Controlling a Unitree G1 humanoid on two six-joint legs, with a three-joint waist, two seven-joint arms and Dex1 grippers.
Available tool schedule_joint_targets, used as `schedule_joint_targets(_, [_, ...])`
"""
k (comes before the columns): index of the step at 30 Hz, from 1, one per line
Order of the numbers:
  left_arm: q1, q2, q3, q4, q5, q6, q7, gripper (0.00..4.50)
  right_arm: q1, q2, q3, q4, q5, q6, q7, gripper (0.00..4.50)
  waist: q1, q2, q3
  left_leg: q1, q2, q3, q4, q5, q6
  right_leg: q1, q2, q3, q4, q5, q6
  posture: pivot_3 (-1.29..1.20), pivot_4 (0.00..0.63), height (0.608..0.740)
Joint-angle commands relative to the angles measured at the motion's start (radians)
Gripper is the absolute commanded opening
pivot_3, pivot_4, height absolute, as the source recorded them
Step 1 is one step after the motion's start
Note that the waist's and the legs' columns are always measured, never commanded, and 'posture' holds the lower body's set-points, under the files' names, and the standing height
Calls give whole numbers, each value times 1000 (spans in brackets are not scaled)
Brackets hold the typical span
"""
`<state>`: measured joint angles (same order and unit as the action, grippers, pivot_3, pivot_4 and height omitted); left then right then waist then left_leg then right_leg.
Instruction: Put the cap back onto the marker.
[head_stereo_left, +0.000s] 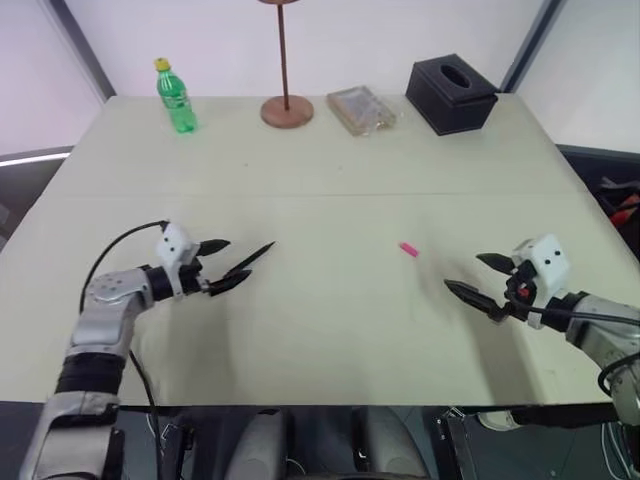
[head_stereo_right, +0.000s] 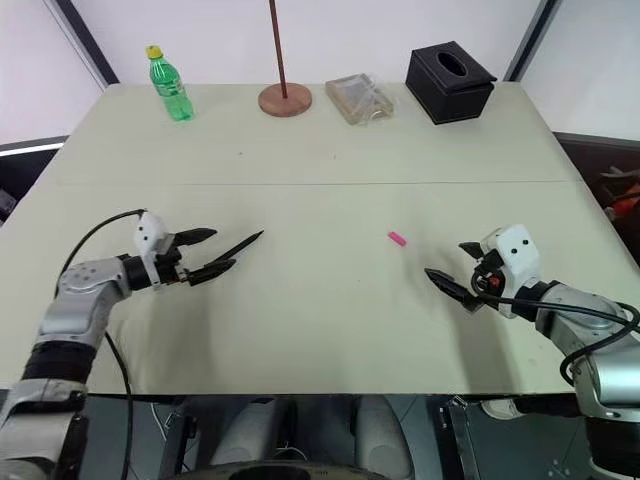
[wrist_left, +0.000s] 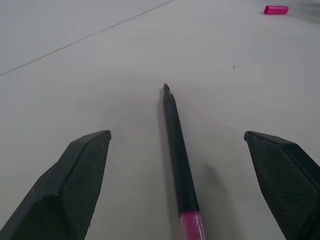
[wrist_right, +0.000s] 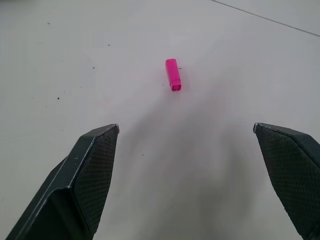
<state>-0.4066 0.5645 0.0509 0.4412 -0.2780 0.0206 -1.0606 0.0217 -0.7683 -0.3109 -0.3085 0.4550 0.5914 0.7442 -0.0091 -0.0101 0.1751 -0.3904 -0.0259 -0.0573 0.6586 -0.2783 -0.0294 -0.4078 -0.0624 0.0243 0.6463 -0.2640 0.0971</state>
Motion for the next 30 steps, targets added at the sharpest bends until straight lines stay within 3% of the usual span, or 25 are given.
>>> schedule_joint_targets(1, [-46,-19,-14,45,46,-68,35,4500,5,5,-23,-43,5,-11,-15,4459,-1,0,0,0,0,0,0,0,0,0,0,0,0,0,0,0,150,740])
schedule_joint_targets(14, [-36,-31,-68,20,124,-54,88,4500,40,26,-34,-68,9,-18,-51,4459,-2,0,0,0,0,0,1,0,0,0,0,0,1,0,0,0,150,740])
schedule_joint_targets(17, [-24,-20,-72,-8,132,-28,97,3689,36,31,-28,-65,7,-21,-56,4500,-3,1,-1,0,0,0,1,0,0,1,0,0,1,0,0,0,150,740])
schedule_joint_targets(21, [-10,-1,-80,-52,138,18,102,1605,30,39,-21,-63,5,-23,-59,4500,-3,1,-1,1,0,0,2,0,0,1,0,0,2,0,0,0,150,740])
schedule_joint_targets(30, [-2,41,-88,-119,159,110,109,1605,28,49,-17,-57,1,-29,-64,4500,-2,1,-1,1,0,0,2,0,0,1,0,0,2,0,0,0,150,740])
